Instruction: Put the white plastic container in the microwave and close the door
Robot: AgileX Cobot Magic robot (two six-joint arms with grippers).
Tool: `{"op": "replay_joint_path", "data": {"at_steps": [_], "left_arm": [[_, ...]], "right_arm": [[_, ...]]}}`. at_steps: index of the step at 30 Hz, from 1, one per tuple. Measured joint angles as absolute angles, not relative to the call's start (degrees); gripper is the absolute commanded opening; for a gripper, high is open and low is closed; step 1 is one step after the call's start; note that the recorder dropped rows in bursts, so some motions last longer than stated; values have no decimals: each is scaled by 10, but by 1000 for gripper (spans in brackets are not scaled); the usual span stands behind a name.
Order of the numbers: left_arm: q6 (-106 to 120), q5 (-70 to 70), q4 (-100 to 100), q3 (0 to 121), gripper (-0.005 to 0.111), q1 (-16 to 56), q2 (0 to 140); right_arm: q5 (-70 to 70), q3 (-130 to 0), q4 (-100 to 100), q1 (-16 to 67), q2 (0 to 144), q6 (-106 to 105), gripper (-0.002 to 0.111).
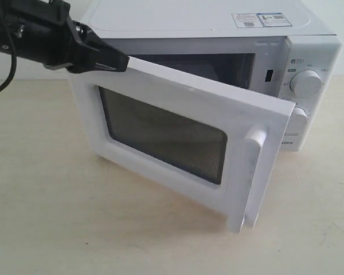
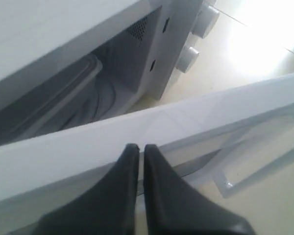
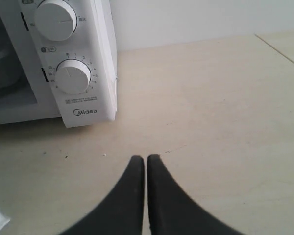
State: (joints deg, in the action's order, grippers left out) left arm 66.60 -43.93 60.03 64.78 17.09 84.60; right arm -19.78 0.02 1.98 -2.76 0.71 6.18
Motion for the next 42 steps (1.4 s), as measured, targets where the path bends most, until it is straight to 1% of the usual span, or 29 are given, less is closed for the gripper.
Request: {"op": "replay_joint_path", "data": {"at_steps": [7,17,21,24,30,34,37,42], "left_arm": [[666,-472,606,689,4,171,854],[666,-553,611,691,4,171,854],[666,-586,612,691,4,171,854],[666,-594,608,691,4,171,854],[666,-594,590,691,4,171,854],[665,-594,585,691,4,171,854],[660,-596,585,691,4,171,854],[649,-607,585,691,4,171,854]], "right_arm": [[-198,0,20,-28,7,62,0],[-198,0,20,-28,7,60,0],[-178,0,51,-28,7,26,0],[-124,0,23,-28,7,47,0],[27,0,-143,-28,7,186,0],[120,0,-192,-28,6,226,0],[229,0,-225,-28,6,331,0],[273,-67,-238,-28,15,521,0]]}}
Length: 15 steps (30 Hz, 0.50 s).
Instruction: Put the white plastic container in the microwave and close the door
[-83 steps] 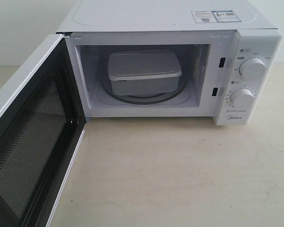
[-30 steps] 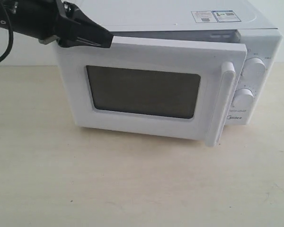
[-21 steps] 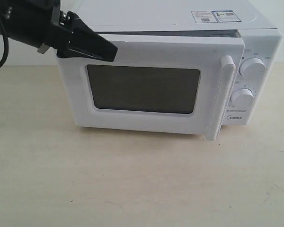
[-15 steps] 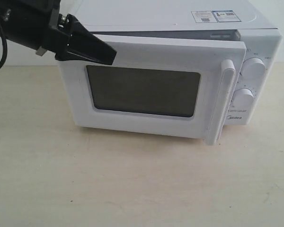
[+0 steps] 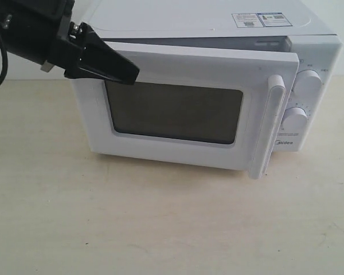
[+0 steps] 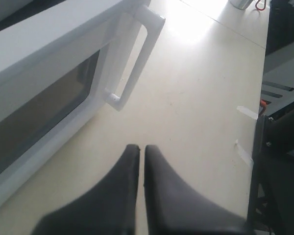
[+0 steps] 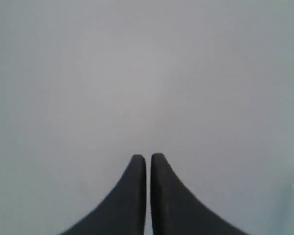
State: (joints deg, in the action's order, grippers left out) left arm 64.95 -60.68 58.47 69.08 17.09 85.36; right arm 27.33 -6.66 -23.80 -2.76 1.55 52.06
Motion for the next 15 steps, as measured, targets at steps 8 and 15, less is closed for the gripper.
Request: {"op": "replay_joint_path", "data": {"at_steps": [8,15], "left_arm": [[642,-612,585,691,4,171,854],[641,-625,585,691,4,171,854]], "right_arm": [[365,-222,-219,-28,132,717,0],[305,-415,261,-28,276,767,0]]}}
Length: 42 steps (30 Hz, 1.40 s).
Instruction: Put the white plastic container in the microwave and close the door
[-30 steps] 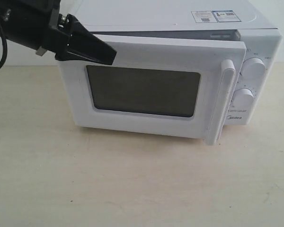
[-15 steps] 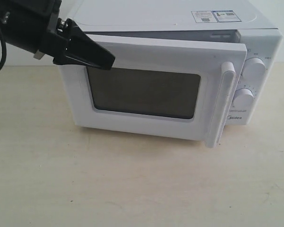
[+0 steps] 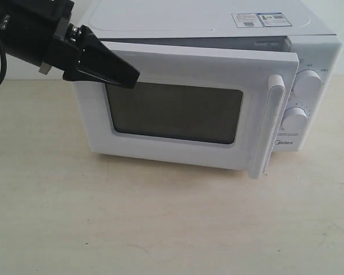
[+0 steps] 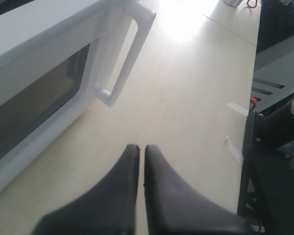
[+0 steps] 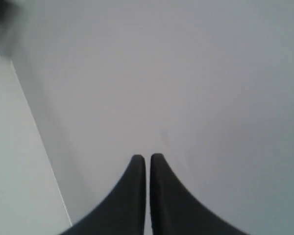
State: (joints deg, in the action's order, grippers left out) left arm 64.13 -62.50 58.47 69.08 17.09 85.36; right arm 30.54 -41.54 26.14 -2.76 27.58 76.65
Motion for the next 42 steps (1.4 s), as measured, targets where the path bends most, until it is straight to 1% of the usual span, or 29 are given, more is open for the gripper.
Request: {"op": "replay_joint_path", "data": {"at_steps": [4,6,8,10,15,19,25,34,42], "left_arm": [[641,-625,585,691,4,171,854],[641,-625,585,691,4,171,854],[641,-625,585,691,4,171,854],[641,-625,585,691,4,171,854],[632,-626,585,691,4,171,854],[625,-627,585,691,4,171,854],[620,-628,585,691,4,171,854],[620,-627,585,691,4,171,854],[620,-625,585,691,4,171,854]], "right_arm": [[284,-519,638,-28,374,966,0],[300,-559,818,-28,418,1065,0],[347,-583,918,-28,465,1142,0],[402,-589,958,-28,503,1175,0],[526,-589,991,-28,605,1199,0],[576,-589,1000,-28,663,1204,0],[611,-589,1003,-28,682,1204,0],[638,-589,956,-28,682,1204,0],[623,-589,915,-28,683,1204,0]]}}
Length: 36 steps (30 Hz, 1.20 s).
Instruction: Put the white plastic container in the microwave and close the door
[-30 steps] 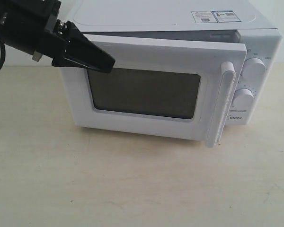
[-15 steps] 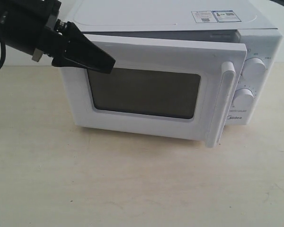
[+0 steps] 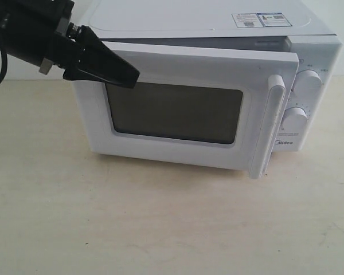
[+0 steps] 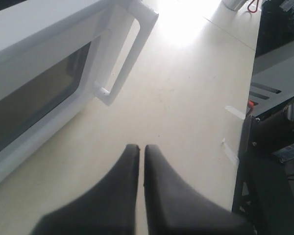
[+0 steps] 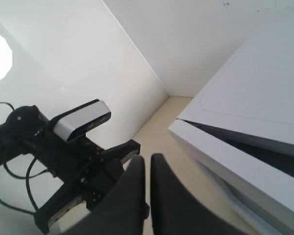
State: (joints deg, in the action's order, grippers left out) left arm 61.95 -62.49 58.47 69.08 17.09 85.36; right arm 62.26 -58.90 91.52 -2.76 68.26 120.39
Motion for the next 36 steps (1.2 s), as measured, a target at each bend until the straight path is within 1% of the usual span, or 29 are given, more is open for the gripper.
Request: {"op": "replay_joint_path", "data": {"at_steps": [3,7,10,14,17,20,24,29,33,36], "left_arm": [[620,-625,585,691,4,171,854],[620,-625,585,691,4,171,854],[620,-625,585,691,4,171,854],[620,-625,585,691,4,171,854],[620,-625,585,691,4,171,854],[620,-625,585,691,4,171,854],[620,-625,585,691,4,171,854],[620,-625,585,691,4,171,854],[620,-625,585,691,4,171,854],[620,-625,585,691,4,171,854]], "right_arm": [[564,-589,853,-28,682,1204,0],[435,-590,668,-28,683,1205,0],[328,-591,615,-28,679,1191,0],[180,-591,619,-28,635,935,0],[53,-591,609,-3,602,757,0],[-71,-593,538,30,587,567,0],[-239,-593,294,75,584,317,0],[-398,-593,-60,101,584,51,0],[-441,-593,-256,124,584,-93,0],[-436,-593,-308,143,584,-120,0]]}}
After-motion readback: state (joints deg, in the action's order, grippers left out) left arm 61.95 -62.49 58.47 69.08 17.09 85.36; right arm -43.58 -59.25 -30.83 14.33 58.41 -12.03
